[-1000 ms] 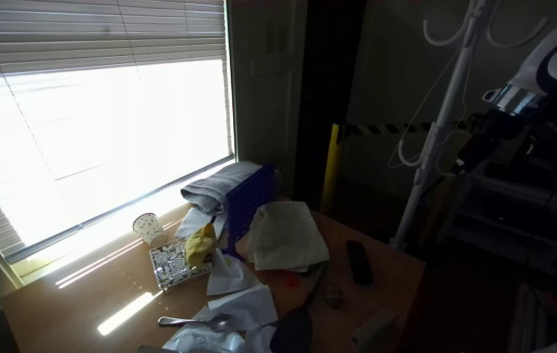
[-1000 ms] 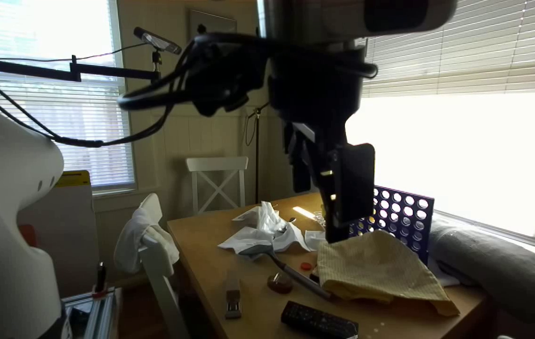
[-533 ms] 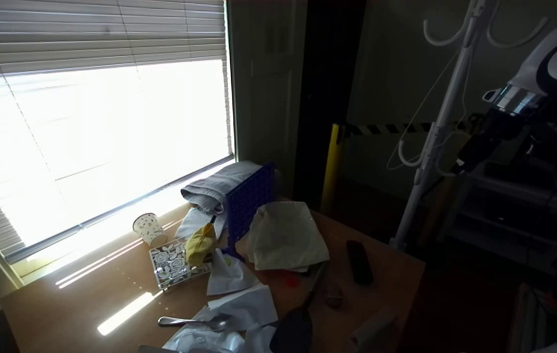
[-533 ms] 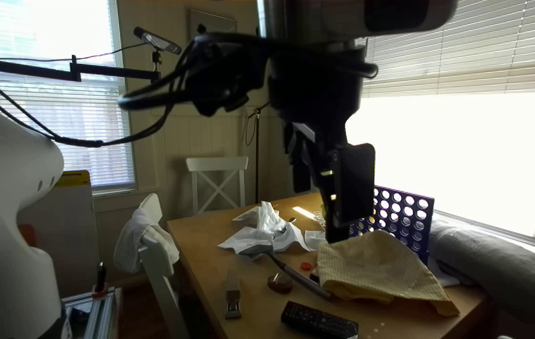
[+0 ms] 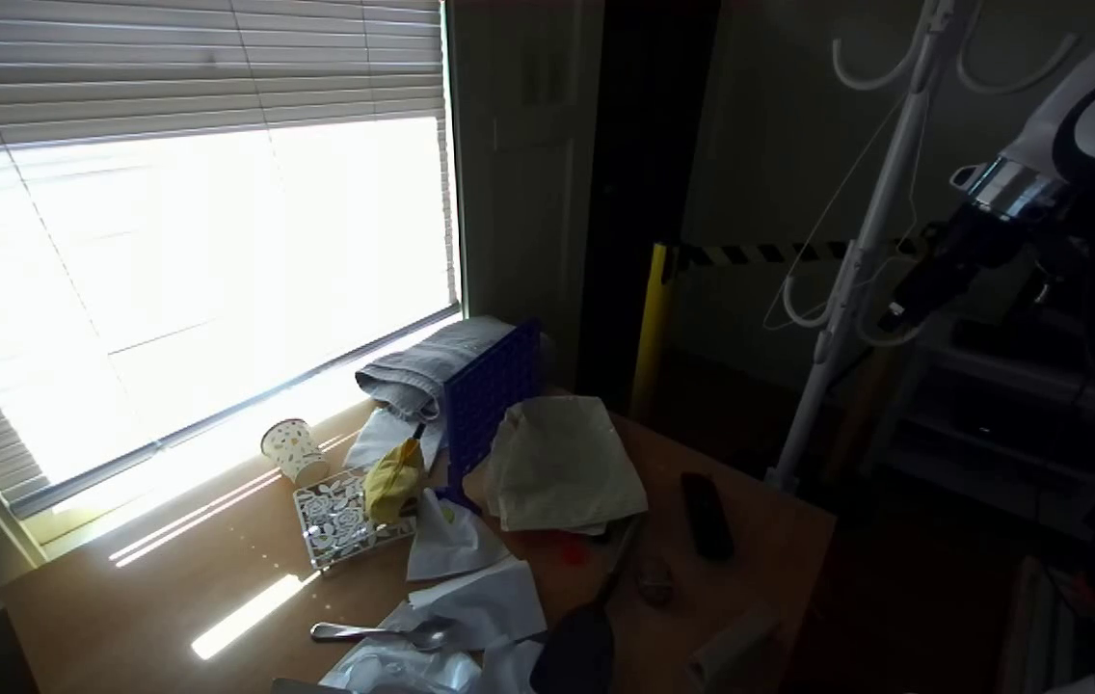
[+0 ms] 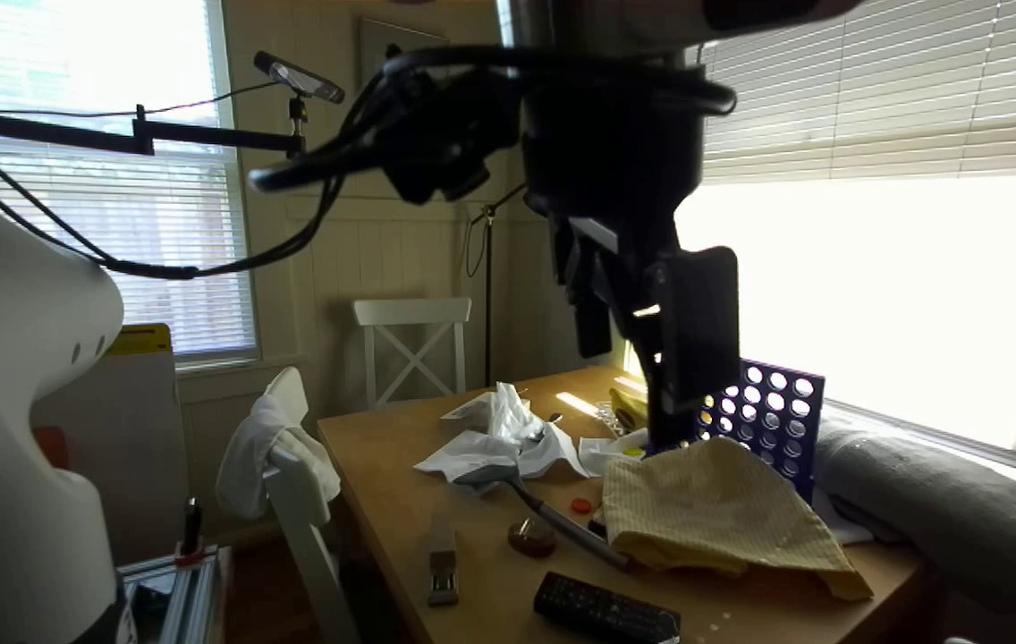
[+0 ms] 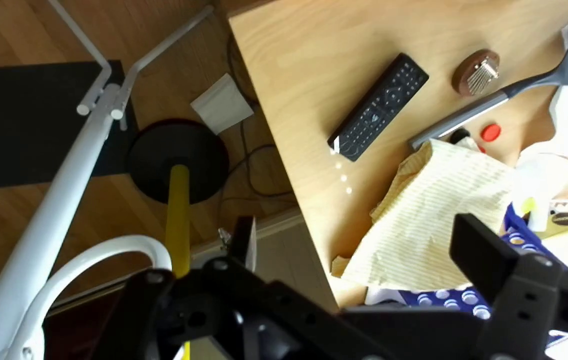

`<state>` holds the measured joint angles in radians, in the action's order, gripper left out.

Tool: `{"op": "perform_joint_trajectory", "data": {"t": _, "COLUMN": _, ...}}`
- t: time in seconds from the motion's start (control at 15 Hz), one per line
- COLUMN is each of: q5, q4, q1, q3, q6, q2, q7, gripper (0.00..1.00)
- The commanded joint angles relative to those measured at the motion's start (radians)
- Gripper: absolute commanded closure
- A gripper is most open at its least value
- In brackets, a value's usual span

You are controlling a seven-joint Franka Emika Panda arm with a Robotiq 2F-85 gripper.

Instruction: Pick up the hang wire from the stand and put it on the table

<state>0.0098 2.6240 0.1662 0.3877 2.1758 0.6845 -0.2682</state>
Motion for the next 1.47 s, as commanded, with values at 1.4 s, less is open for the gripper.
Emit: {"op": "perform_joint_trajectory", "data": {"t": 1.4, "q5": -0.191, "q4": 0.062, "q1": 0.351, "q3": -0.431, "q6": 0.657, "q2": -0.135, "q7": 0.500, "gripper": 0.00}}
